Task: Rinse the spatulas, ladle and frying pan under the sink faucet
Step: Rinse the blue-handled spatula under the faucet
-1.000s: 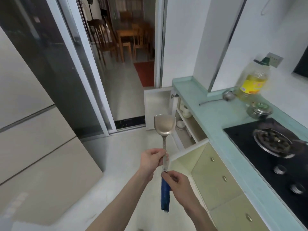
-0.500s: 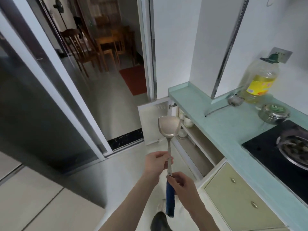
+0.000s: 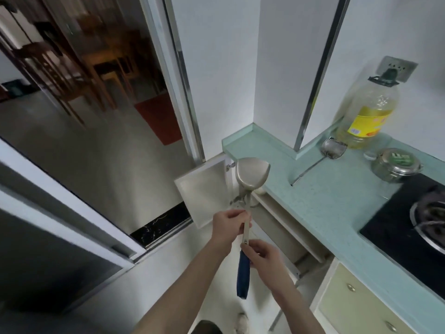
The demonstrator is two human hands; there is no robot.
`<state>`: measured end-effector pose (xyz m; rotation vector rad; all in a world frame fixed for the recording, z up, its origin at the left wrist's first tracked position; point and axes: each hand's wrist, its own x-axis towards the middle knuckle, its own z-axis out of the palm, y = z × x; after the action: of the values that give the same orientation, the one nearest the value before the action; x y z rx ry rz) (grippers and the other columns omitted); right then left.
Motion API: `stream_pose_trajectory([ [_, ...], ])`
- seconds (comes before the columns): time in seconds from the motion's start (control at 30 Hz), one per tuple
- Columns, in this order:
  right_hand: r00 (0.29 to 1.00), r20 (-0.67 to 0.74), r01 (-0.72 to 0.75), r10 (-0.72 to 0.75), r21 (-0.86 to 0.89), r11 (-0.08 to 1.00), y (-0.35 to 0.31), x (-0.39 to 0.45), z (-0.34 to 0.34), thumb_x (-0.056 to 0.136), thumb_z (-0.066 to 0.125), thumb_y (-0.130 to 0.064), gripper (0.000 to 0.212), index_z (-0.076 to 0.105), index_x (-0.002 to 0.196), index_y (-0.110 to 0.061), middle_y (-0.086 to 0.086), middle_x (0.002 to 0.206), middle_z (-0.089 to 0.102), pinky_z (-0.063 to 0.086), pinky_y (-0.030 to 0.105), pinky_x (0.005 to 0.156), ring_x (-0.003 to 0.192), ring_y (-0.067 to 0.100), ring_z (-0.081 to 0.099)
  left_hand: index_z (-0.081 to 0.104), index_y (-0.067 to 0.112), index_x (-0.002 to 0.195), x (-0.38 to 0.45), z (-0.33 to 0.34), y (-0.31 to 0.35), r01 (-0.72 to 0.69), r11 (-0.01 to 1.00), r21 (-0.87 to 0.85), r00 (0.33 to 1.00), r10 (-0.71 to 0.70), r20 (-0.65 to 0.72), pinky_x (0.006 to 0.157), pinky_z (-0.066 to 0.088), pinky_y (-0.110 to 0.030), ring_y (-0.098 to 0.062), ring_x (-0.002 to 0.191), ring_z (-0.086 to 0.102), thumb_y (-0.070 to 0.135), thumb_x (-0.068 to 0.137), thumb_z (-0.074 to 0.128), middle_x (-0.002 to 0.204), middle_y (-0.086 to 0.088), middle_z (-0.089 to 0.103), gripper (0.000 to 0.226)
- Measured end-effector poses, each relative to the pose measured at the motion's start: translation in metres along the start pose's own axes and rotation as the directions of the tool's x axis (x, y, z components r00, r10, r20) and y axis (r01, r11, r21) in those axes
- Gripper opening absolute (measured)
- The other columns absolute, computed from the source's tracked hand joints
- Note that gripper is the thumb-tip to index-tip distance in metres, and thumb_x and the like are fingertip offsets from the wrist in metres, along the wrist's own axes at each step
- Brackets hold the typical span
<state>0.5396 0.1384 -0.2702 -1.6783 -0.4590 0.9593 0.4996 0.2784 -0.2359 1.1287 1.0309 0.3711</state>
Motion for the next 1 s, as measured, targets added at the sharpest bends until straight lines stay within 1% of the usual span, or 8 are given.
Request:
stream_pose_trajectory([
  [0.17,0.994,-0.103,0.032,-0.029,0.032,0.999,-0.011,0.042,-0.013,0.099,0.067,-0.022,0.024,0.071,0.085,-0.002,0.025,0.086,0.064,0.059,0.030,0.077,0.074,0.017,0.063,0.076,-0.004,0.096,0.051,0.027,0.024,0.017,0.998,0.056,0.994,-0.023,0.111,0.077,0.063,-0.032,-0.023,0.076,0.072,0.004,0.092,0.072,0.086,-0.017,0.077,0.010],
  [0.27,0.977,-0.213,-0.006,0.026,0.094,0.996,-0.014,0.068,-0.021,0.097,0.070,-0.024,0.019,0.075,0.089,-0.008,0.013,0.084,0.074,0.059,0.027,0.076,0.079,0.019,0.071,0.076,-0.002,0.098,0.084,0.050,0.033,0.060,0.996,0.066,0.982,-0.071,0.172,0.074,0.062,-0.030,-0.023,0.076,0.074,0.004,0.091,0.074,0.089,-0.017,0.078,0.010],
  [0.37,0.942,-0.320,-0.041,0.099,0.182,0.982,-0.017,0.094,-0.034,0.094,0.074,-0.027,0.013,0.076,0.099,-0.015,0.004,0.089,0.078,0.059,0.035,0.087,0.089,0.019,0.074,0.076,-0.002,0.098,0.118,0.077,0.043,0.052,0.990,0.128,0.966,-0.083,0.246,0.070,0.062,-0.029,-0.025,0.078,0.075,0.006,0.092,0.073,0.092,-0.019,0.078,0.011],
  [0.57,0.853,-0.497,-0.031,0.160,0.257,0.966,-0.028,0.143,-0.060,0.094,0.075,-0.022,0.008,0.077,0.095,-0.014,0.006,0.089,0.078,0.061,0.045,0.089,0.094,0.029,0.074,0.078,0.003,0.084,0.178,0.130,0.064,0.021,0.969,0.245,0.906,-0.122,0.406,0.086,0.061,-0.045,-0.028,0.080,0.072,0.007,0.091,0.074,0.089,-0.022,0.077,0.009],
  [0.63,0.816,-0.555,-0.017,0.163,0.260,0.966,-0.034,0.157,-0.068,0.095,0.074,-0.019,0.005,0.077,0.095,-0.014,0.007,0.088,0.077,0.062,0.046,0.087,0.092,0.031,0.073,0.078,0.003,0.082,0.193,0.149,0.072,0.015,0.964,0.265,0.876,-0.141,0.462,0.084,0.062,-0.041,-0.027,0.078,0.072,0.005,0.091,0.073,0.089,-0.023,0.076,0.010],
  [0.8,0.727,-0.666,0.026,0.168,0.271,0.962,-0.043,0.185,-0.089,0.097,0.072,-0.021,0.009,0.079,0.092,-0.018,0.006,0.084,0.076,0.062,0.045,0.087,0.080,0.016,0.071,0.077,0.003,0.091,0.226,0.192,0.082,-0.009,0.951,0.310,0.791,-0.183,0.583,0.068,0.061,-0.025,-0.026,0.078,0.074,0.001,0.091,0.072,0.088,-0.019,0.077,0.005],
  [0.93,0.663,-0.721,0.010,0.204,0.281,0.960,-0.039,0.198,-0.112,0.097,0.071,-0.024,0.012,0.079,0.091,-0.018,0.011,0.086,0.075,0.059,0.050,0.085,0.079,0.019,0.068,0.075,0.001,0.097,0.244,0.229,0.079,-0.007,0.928,0.371,0.758,-0.237,0.607,0.064,0.059,-0.022,-0.023,0.076,0.076,-0.001,0.091,0.072,0.089,-0.019,0.077,0.008],
  [1.0,0.625,-0.751,0.003,0.215,0.277,0.961,-0.037,0.204,-0.124,0.097,0.071,-0.024,0.010,0.079,0.092,-0.020,0.005,0.085,0.075,0.059,0.045,0.083,0.079,0.021,0.070,0.076,0.002,0.098,0.251,0.249,0.075,-0.009,0.916,0.400,0.750,-0.259,0.609,0.064,0.059,-0.021,-0.022,0.079,0.076,0.001,0.090,0.074,0.089,-0.016,0.078,0.008],
])
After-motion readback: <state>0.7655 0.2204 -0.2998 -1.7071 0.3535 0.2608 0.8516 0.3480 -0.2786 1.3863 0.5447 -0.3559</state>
